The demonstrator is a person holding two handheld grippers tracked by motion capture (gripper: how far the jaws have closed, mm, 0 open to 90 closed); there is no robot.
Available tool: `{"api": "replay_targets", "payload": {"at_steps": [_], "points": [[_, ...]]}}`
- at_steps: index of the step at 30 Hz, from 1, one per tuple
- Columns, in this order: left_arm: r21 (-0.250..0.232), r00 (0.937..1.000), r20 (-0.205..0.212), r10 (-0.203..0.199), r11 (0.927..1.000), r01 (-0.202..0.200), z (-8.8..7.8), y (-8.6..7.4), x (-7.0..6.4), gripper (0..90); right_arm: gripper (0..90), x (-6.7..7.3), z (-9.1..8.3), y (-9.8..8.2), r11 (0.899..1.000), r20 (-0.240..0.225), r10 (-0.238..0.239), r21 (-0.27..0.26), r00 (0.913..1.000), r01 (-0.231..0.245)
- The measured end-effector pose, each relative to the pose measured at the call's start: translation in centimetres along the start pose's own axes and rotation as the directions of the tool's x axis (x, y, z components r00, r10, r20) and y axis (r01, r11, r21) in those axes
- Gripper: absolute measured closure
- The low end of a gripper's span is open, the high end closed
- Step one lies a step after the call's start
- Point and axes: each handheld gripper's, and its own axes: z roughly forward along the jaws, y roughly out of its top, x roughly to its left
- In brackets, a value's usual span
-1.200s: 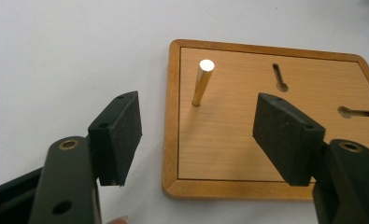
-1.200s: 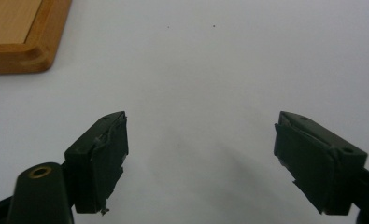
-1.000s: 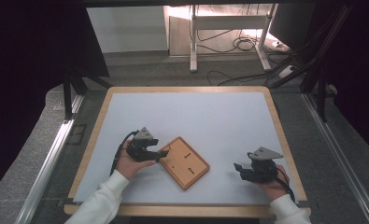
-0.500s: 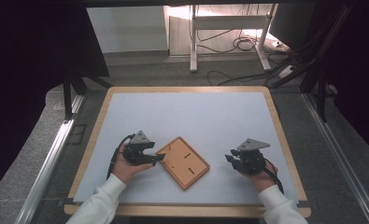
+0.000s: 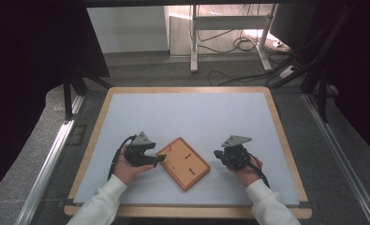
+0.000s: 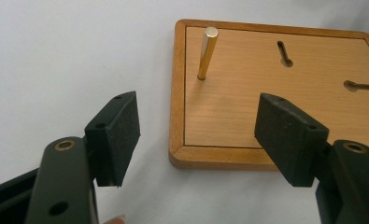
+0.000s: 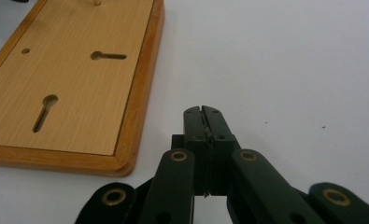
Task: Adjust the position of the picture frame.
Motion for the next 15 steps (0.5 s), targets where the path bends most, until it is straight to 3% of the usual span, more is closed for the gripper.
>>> {"api": "replay_targets", "payload": {"at_steps": [7, 15], "points": [[0.002, 1.0000, 0.001, -0.002, 1.0000, 0.001, 0.1, -0.1, 0.0, 31.0, 90.0, 0.8, 0.8, -0.4, 1.000, -0.030, -0.007, 0.028, 0.9995, 0.008], [-0.001, 1.0000, -0.002, -0.003, 1.0000, 0.003, 0.0, -0.1, 0.0, 30.9, 90.0, 2.1, 1.5, -0.6, 0.997, -0.066, -0.046, 0.063, 0.9968, 0.050]]}}
